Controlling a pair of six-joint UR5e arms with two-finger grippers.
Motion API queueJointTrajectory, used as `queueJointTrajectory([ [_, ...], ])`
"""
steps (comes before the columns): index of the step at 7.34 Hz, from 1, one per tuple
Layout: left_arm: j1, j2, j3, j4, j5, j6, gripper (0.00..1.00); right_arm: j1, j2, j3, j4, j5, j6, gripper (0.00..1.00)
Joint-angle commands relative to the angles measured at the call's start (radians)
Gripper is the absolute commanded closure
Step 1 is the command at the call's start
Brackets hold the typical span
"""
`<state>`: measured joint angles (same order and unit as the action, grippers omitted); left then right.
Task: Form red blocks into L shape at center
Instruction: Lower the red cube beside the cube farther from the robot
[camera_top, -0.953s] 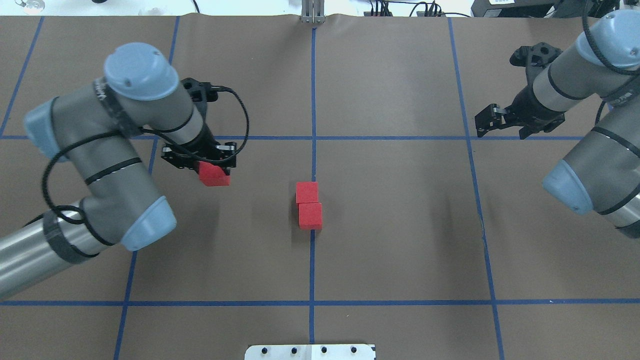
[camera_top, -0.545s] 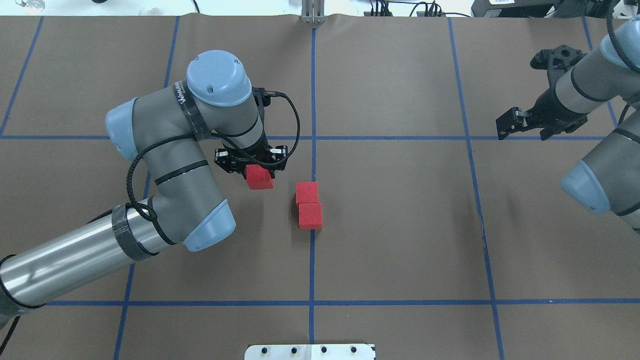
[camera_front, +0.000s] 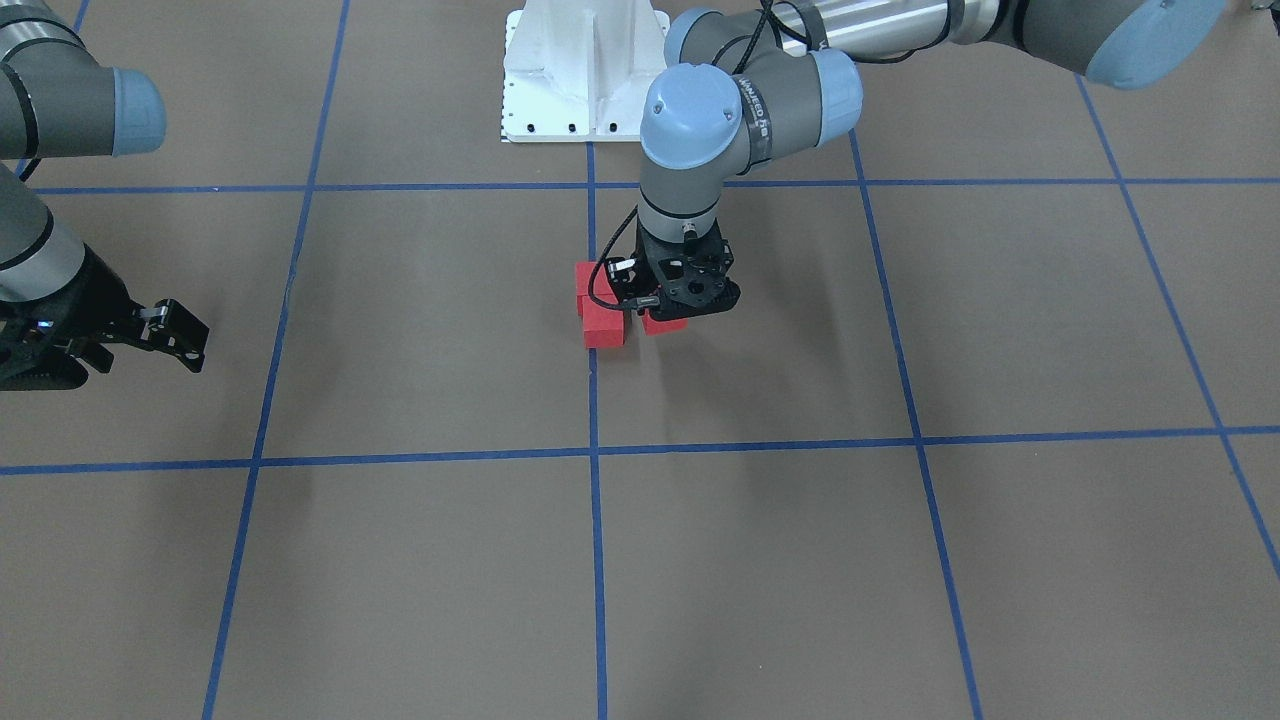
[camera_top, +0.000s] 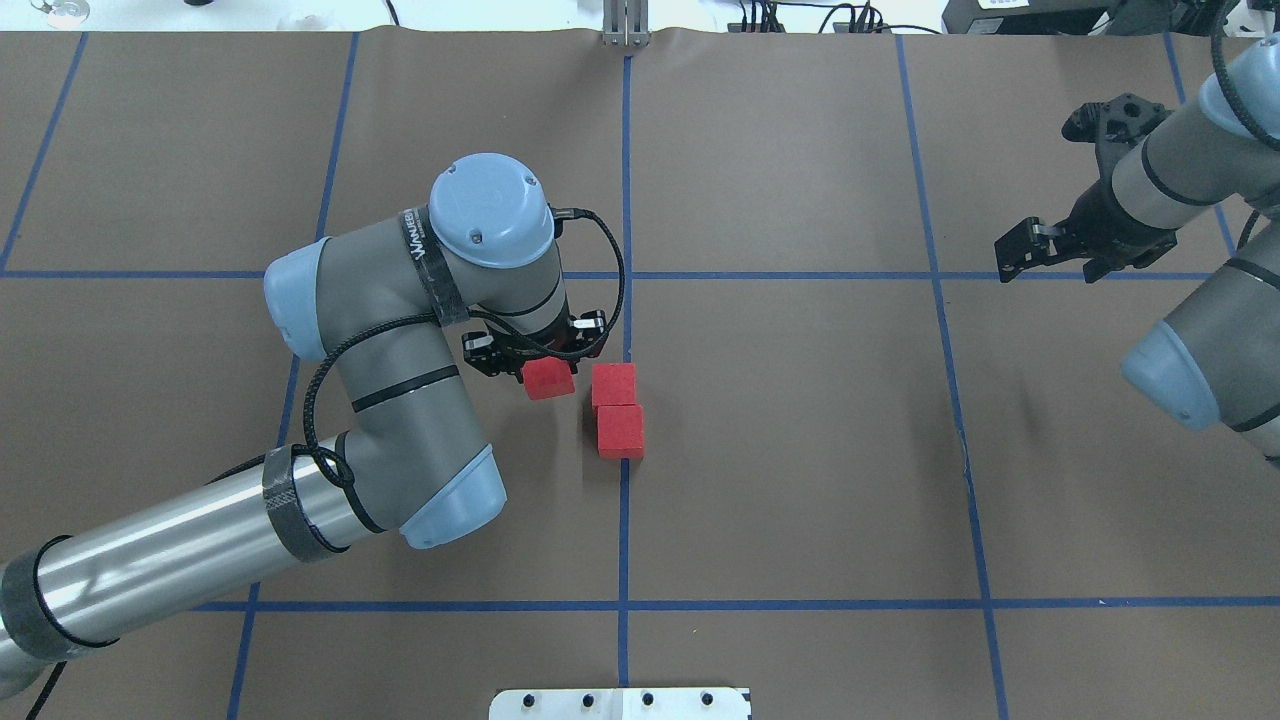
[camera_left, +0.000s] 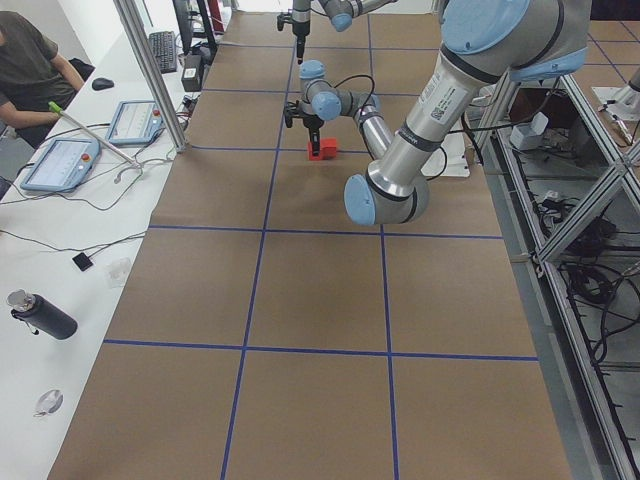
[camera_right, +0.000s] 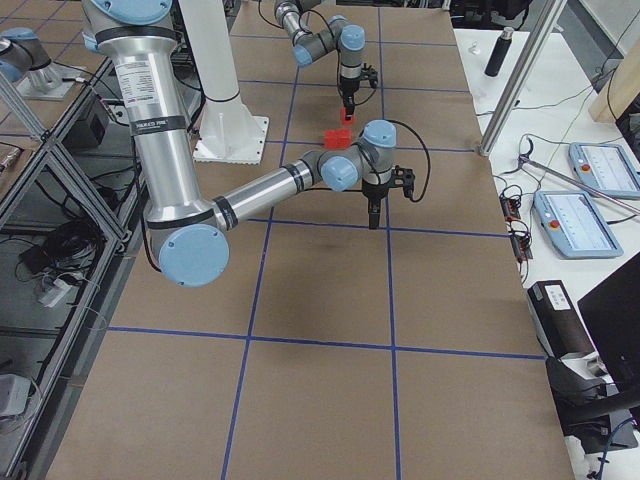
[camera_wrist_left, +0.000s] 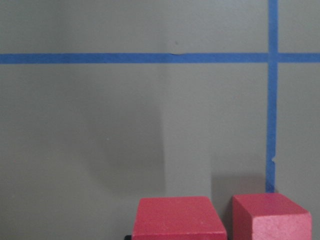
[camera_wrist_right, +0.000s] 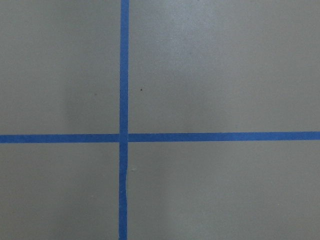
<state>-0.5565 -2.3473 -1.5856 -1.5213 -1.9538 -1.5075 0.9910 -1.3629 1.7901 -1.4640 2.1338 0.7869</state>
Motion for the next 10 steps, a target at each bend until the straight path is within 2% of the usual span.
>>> queueJointTrajectory([
  [1,0.0,0.002,0.009,-0.016,0.0,-0.534,1.0,0.0,0.001,-0.003,0.001,-0.002,0.0,0.0],
  [3,-0.017,0.032,0.041,-0.02,-0.068,-0.812,1.0,0.0,-0.001,-0.001,0.001,-0.002,0.0,0.0],
  [5,-0.026,0.033,0.049,-0.023,-0.07,-1.03,1.0,0.0,-0.002,0.011,0.002,-0.002,0.008,0.0],
  [7,-0.031,0.033,0.046,-0.045,-0.068,-1.156,1.0,0.0,-0.002,0.015,0.002,-0.002,0.009,0.0],
  [8,-0.026,0.037,0.055,-0.098,-0.068,-1.25,1.0,0.0,-0.001,0.017,0.004,-0.002,0.011,0.0],
  [10,-0.017,0.033,0.055,-0.111,-0.068,-1.307,1.0,0.0,-0.002,0.026,0.002,-0.002,0.011,0.0],
])
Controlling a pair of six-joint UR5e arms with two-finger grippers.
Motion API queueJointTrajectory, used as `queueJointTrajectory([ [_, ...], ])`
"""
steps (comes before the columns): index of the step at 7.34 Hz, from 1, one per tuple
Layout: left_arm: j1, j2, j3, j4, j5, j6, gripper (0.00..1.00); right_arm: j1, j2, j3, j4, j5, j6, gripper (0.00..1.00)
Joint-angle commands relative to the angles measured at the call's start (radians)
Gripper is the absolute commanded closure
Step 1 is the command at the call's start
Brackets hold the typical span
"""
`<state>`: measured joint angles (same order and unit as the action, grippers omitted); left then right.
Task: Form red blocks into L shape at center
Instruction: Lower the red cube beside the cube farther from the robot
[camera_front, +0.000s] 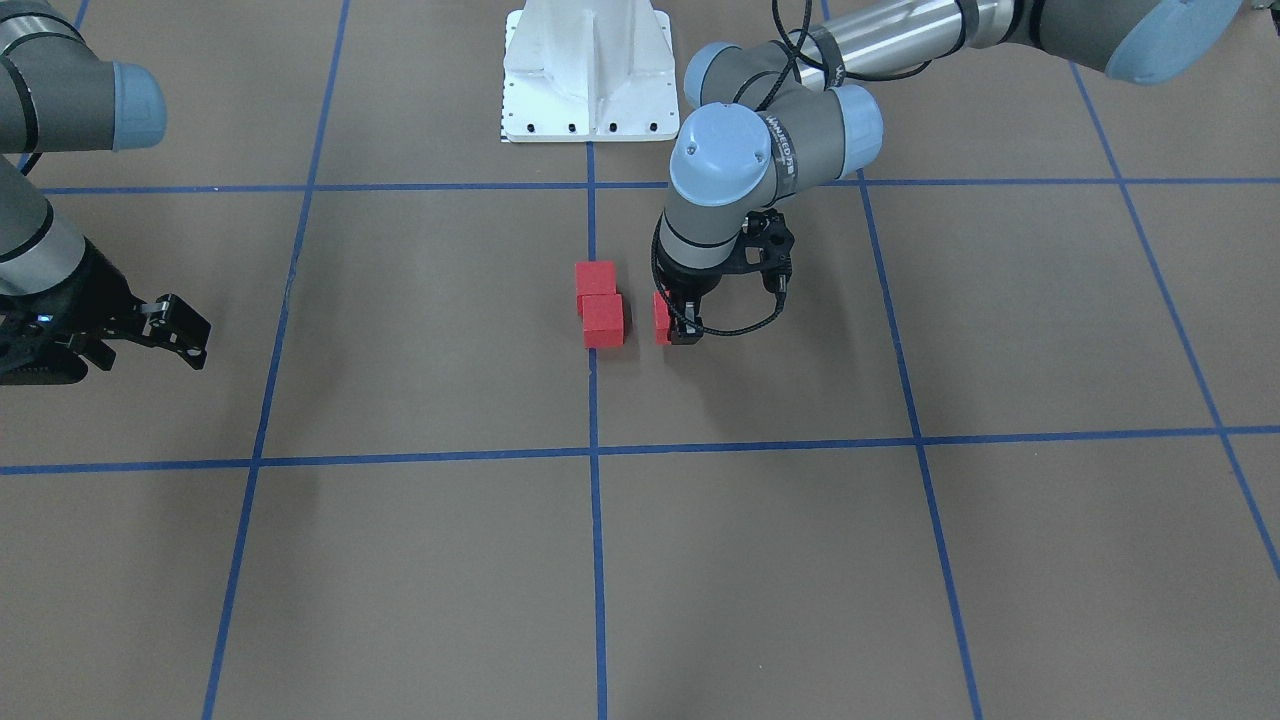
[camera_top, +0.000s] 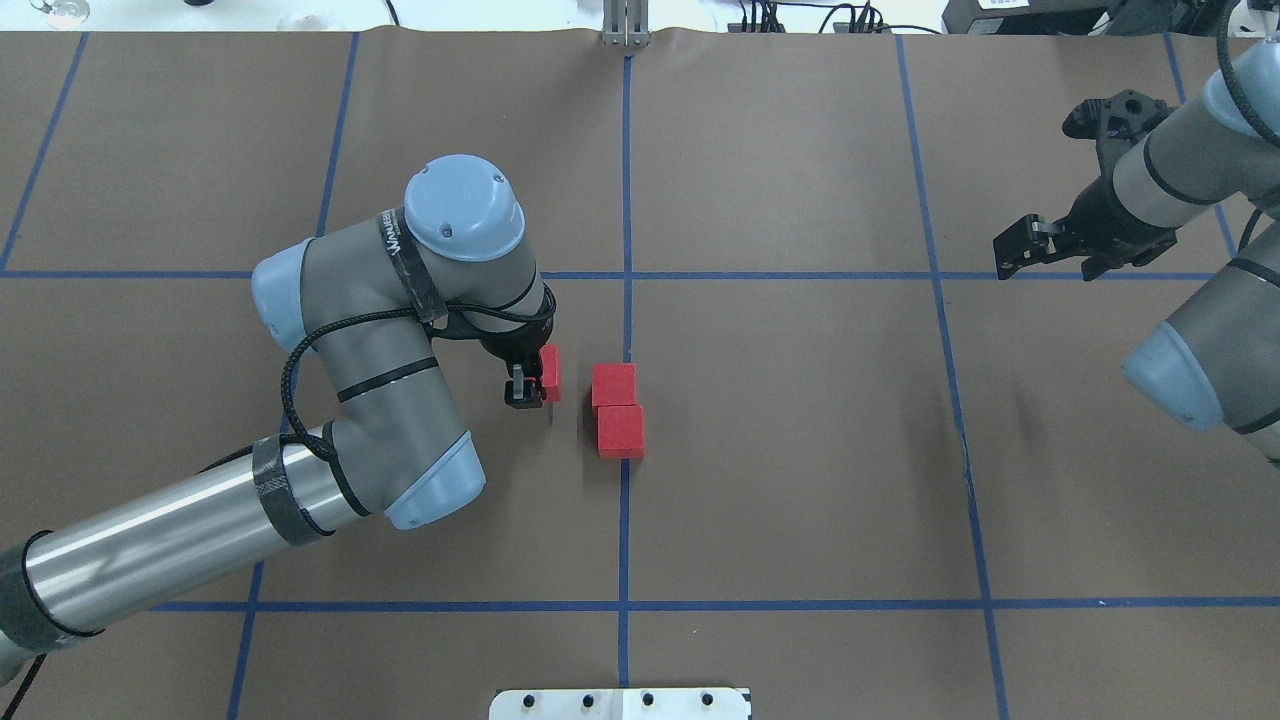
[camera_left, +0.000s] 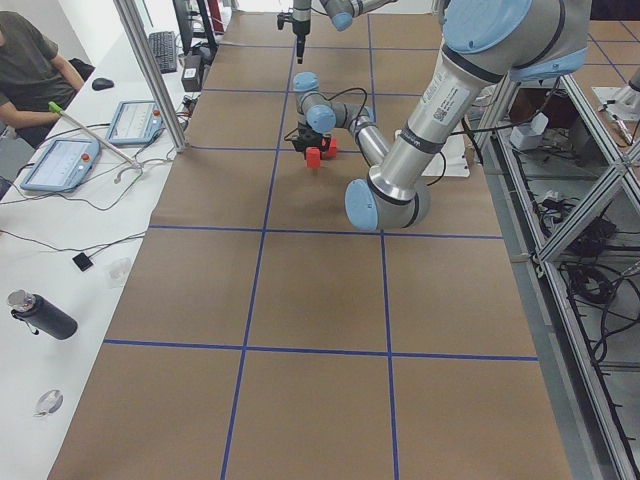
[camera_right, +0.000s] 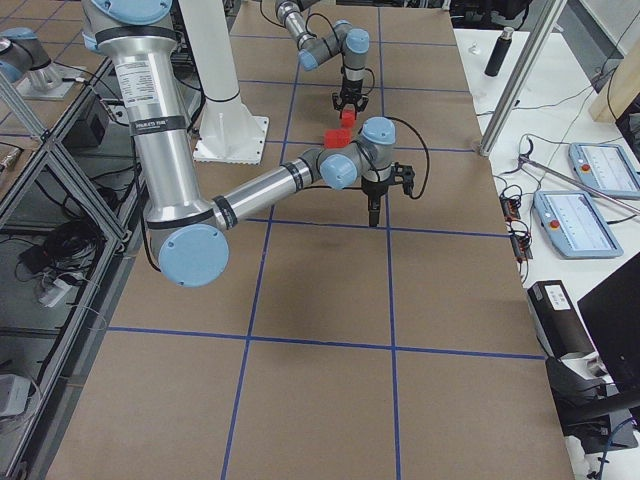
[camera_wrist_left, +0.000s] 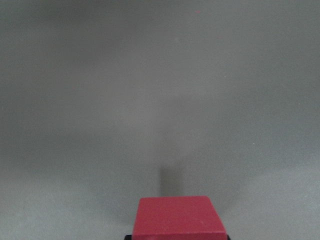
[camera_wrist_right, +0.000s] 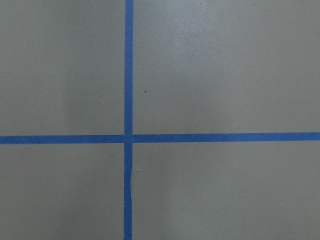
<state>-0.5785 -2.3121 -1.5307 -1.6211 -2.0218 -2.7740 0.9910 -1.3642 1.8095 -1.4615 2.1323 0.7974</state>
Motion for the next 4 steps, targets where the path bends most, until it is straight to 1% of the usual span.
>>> queueJointTrajectory([
  [1,0.021,0.0,0.003,-0.013,0.005,-0.048,1.0,0.0,-0.001,0.007,0.0,0.0,0.0,0.0],
  [4,0.032,-0.012,0.012,-0.014,0.003,-0.055,1.0,0.0,-0.003,0.007,0.0,0.0,0.0,0.0],
])
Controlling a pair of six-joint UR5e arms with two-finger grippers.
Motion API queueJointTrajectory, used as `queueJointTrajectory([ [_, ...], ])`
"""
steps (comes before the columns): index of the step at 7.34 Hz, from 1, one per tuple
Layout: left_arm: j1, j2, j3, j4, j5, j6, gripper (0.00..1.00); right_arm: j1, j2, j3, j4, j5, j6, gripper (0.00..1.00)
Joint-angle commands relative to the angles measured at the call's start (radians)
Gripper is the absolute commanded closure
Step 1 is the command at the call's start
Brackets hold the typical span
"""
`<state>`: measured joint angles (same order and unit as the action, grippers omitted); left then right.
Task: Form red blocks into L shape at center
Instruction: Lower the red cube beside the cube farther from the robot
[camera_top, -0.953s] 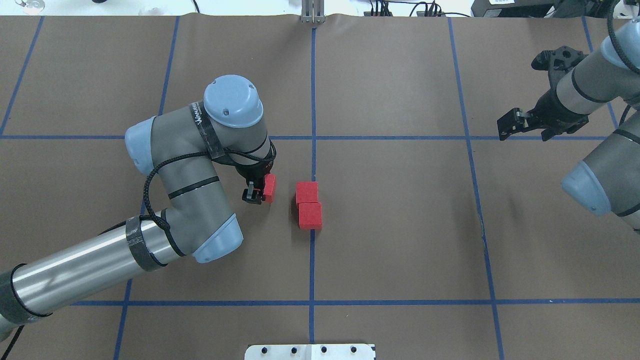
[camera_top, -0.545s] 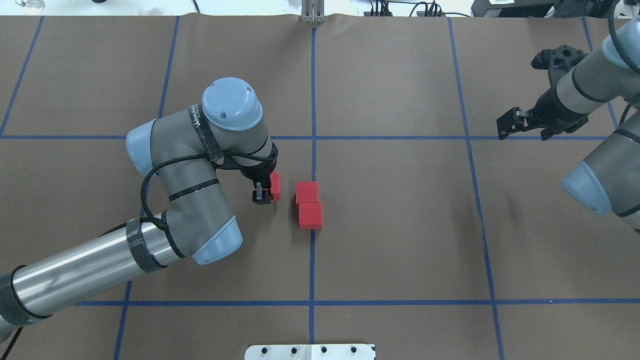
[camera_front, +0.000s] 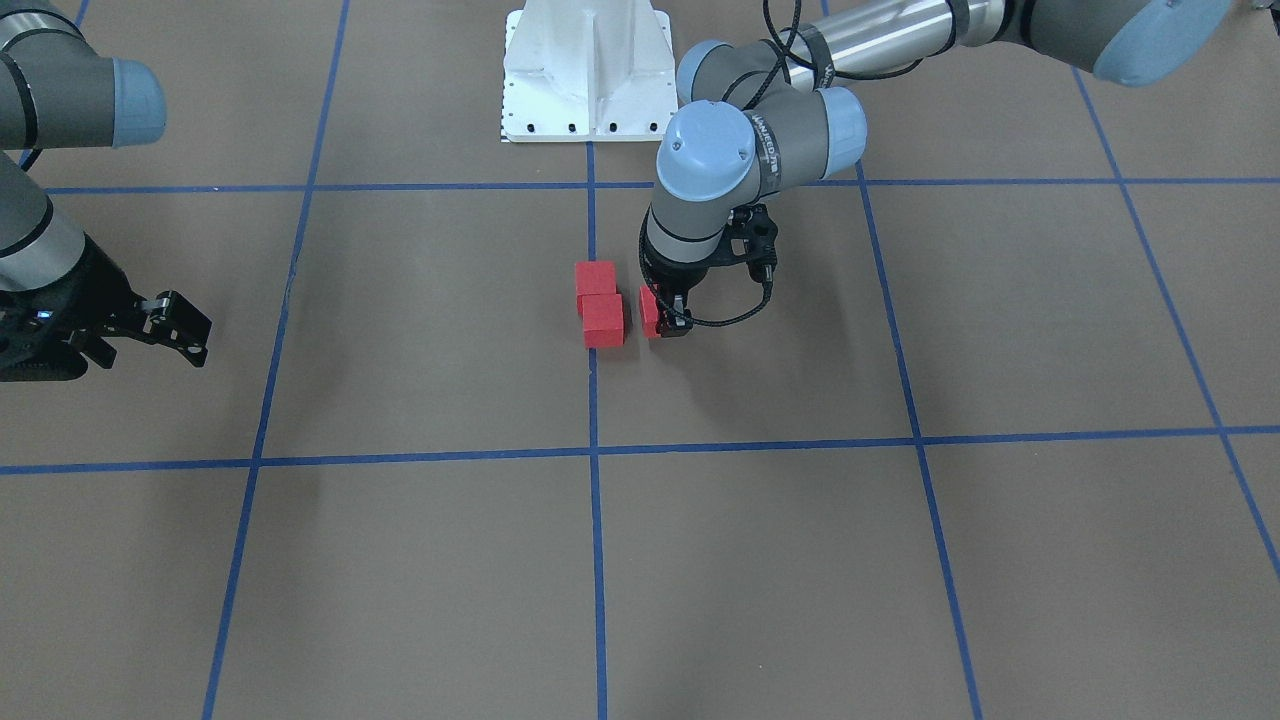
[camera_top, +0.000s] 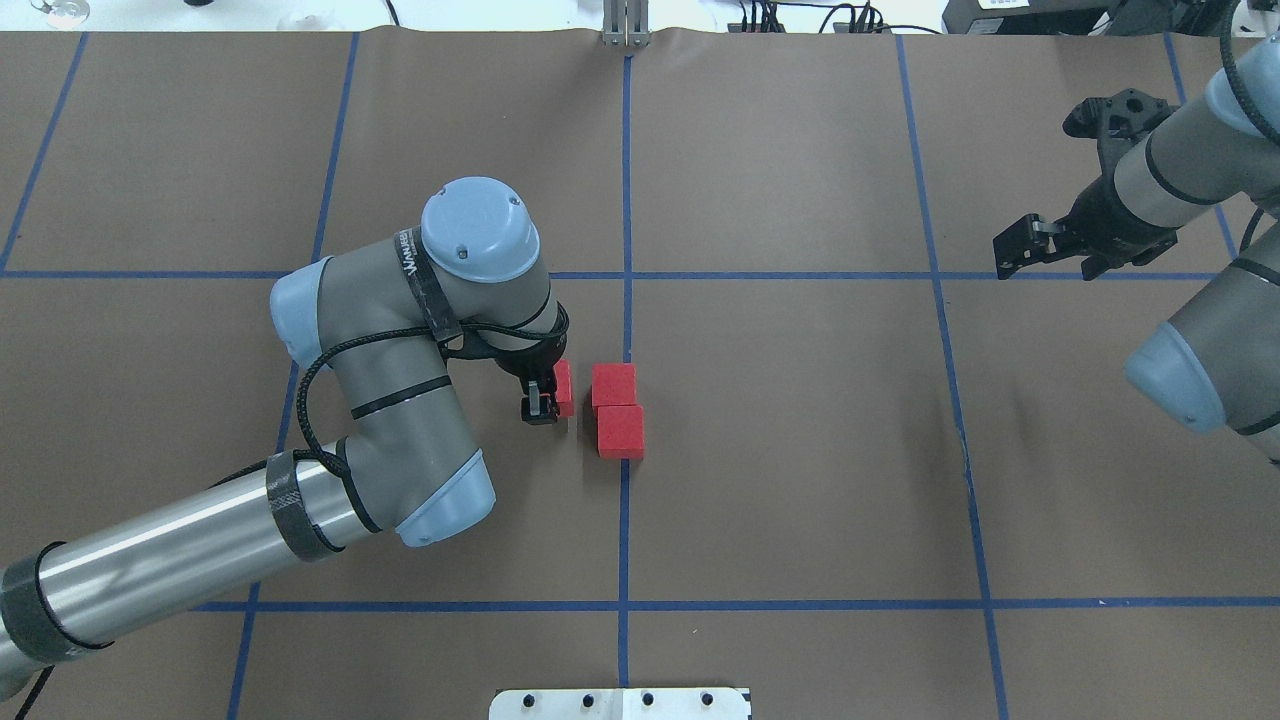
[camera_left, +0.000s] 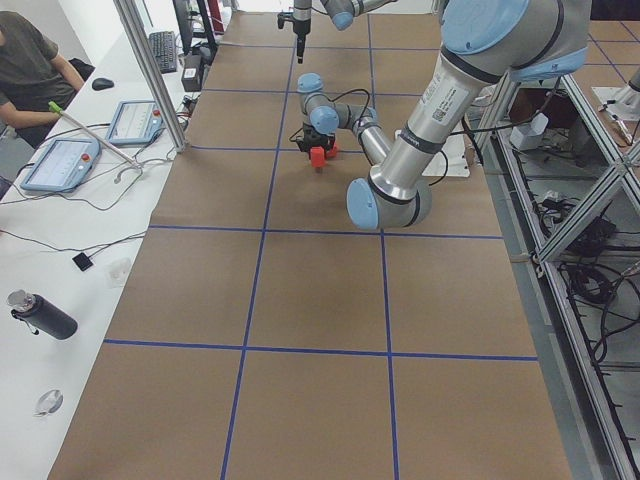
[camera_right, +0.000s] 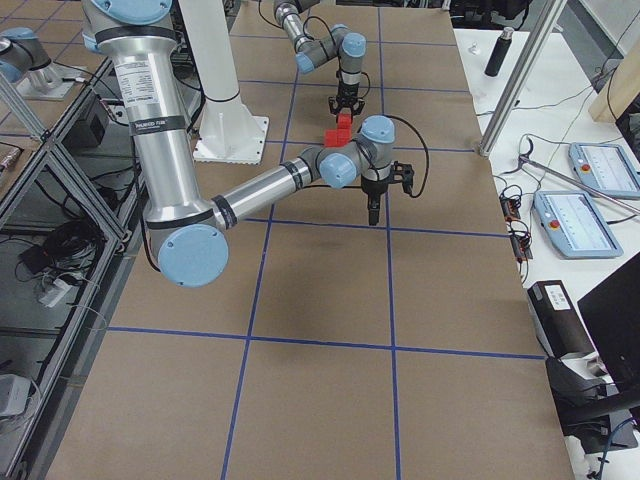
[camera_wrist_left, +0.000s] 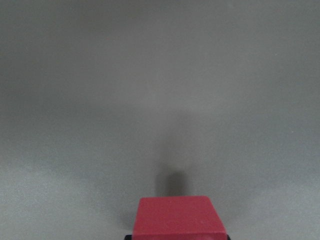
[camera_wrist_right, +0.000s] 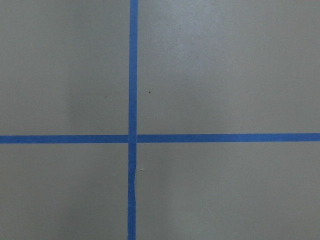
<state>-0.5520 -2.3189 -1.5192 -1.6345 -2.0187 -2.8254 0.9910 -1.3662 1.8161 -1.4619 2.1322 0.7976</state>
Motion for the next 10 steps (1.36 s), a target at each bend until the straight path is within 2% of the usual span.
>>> queueJointTrajectory([
  [1,0.007,-0.011,0.004,-0.002,0.0,-0.002,1.0,0.0,-0.001,0.0,0.0,0.0,0.0,0.0],
  [10,0.007,-0.033,0.036,-0.028,0.0,0.0,1.0,-0.002,0.001,-0.009,0.0,0.0,0.0,0.0],
])
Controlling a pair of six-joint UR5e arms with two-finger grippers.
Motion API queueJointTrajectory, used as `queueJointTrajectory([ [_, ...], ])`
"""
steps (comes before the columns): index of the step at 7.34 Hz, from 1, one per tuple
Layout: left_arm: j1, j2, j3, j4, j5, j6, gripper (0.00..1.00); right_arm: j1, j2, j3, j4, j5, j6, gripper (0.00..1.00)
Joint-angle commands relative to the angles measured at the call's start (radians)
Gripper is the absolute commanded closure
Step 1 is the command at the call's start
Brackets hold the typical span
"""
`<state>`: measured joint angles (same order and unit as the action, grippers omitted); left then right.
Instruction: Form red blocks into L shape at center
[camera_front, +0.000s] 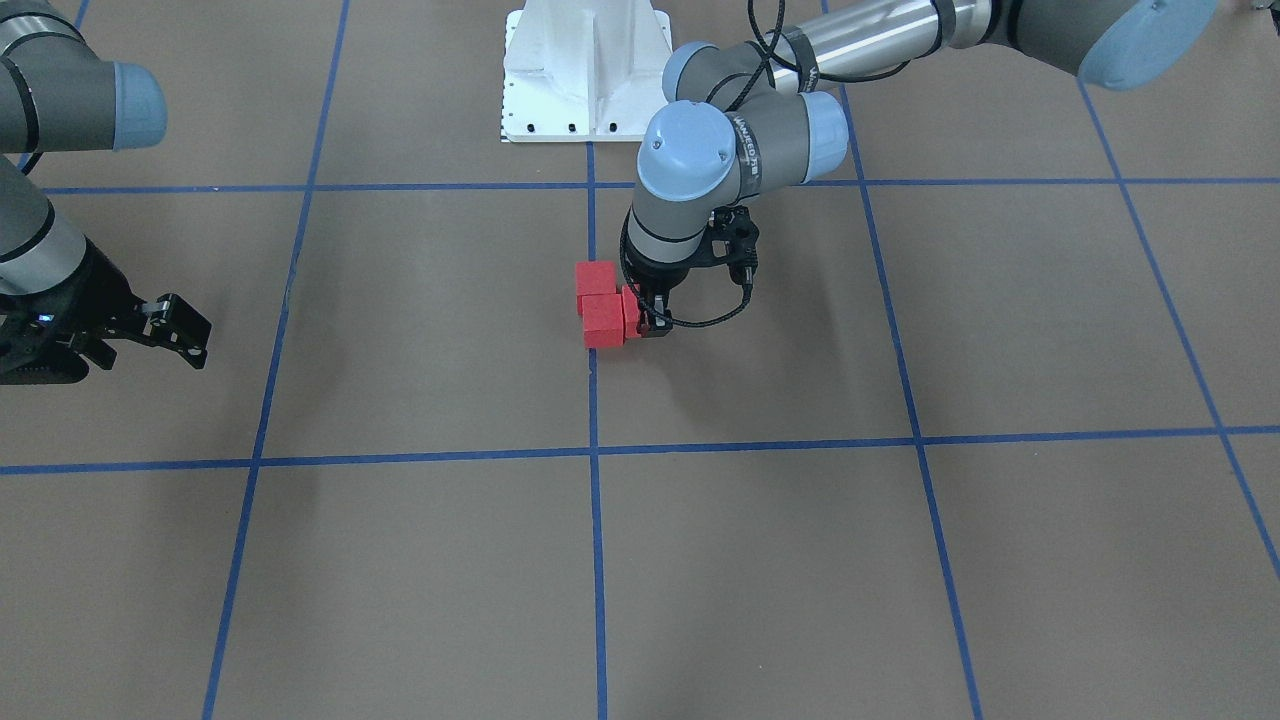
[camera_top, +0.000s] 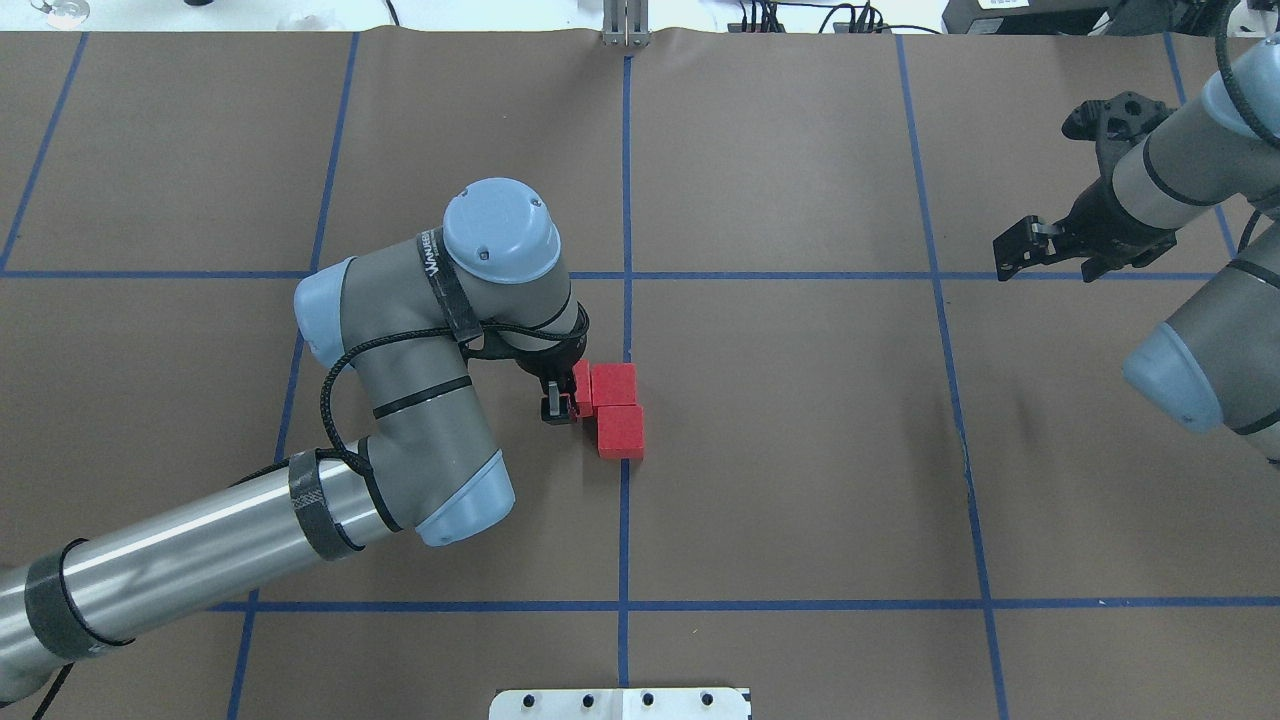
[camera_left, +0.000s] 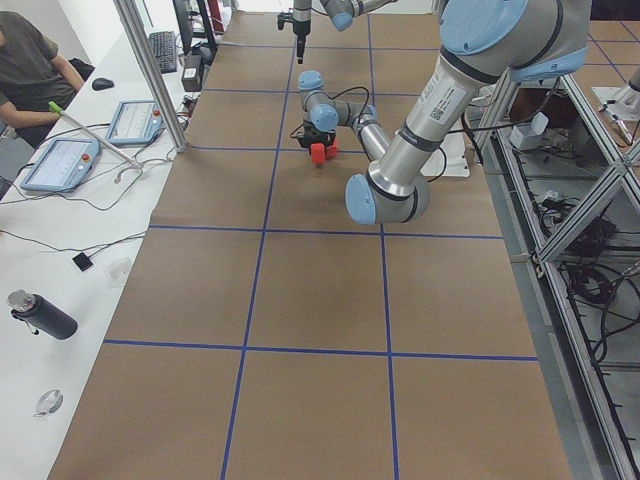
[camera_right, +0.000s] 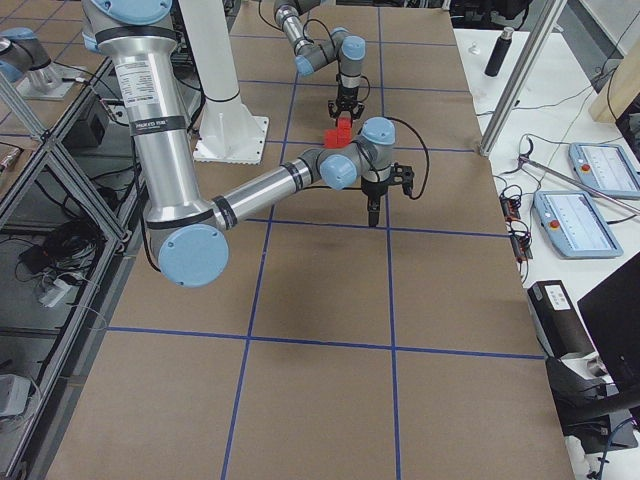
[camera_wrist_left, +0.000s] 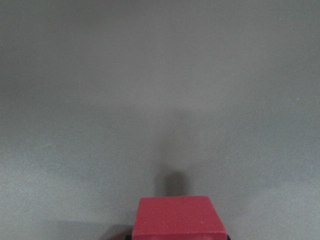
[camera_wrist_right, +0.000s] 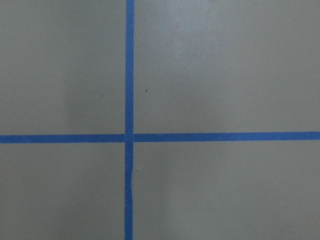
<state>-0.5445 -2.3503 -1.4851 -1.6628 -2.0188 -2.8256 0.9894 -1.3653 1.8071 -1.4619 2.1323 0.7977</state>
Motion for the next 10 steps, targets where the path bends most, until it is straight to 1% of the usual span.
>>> queueJointTrajectory([
  [1,0.001,-0.001,0.002,0.0,0.0,0.0,1.0,0.0,0.0,-0.002,-0.001,0.001,-0.002,0.0],
  [10,0.017,-0.007,0.002,0.0,0.0,0.002,1.0,0.0,0.002,-0.006,-0.002,0.002,-0.003,0.0],
])
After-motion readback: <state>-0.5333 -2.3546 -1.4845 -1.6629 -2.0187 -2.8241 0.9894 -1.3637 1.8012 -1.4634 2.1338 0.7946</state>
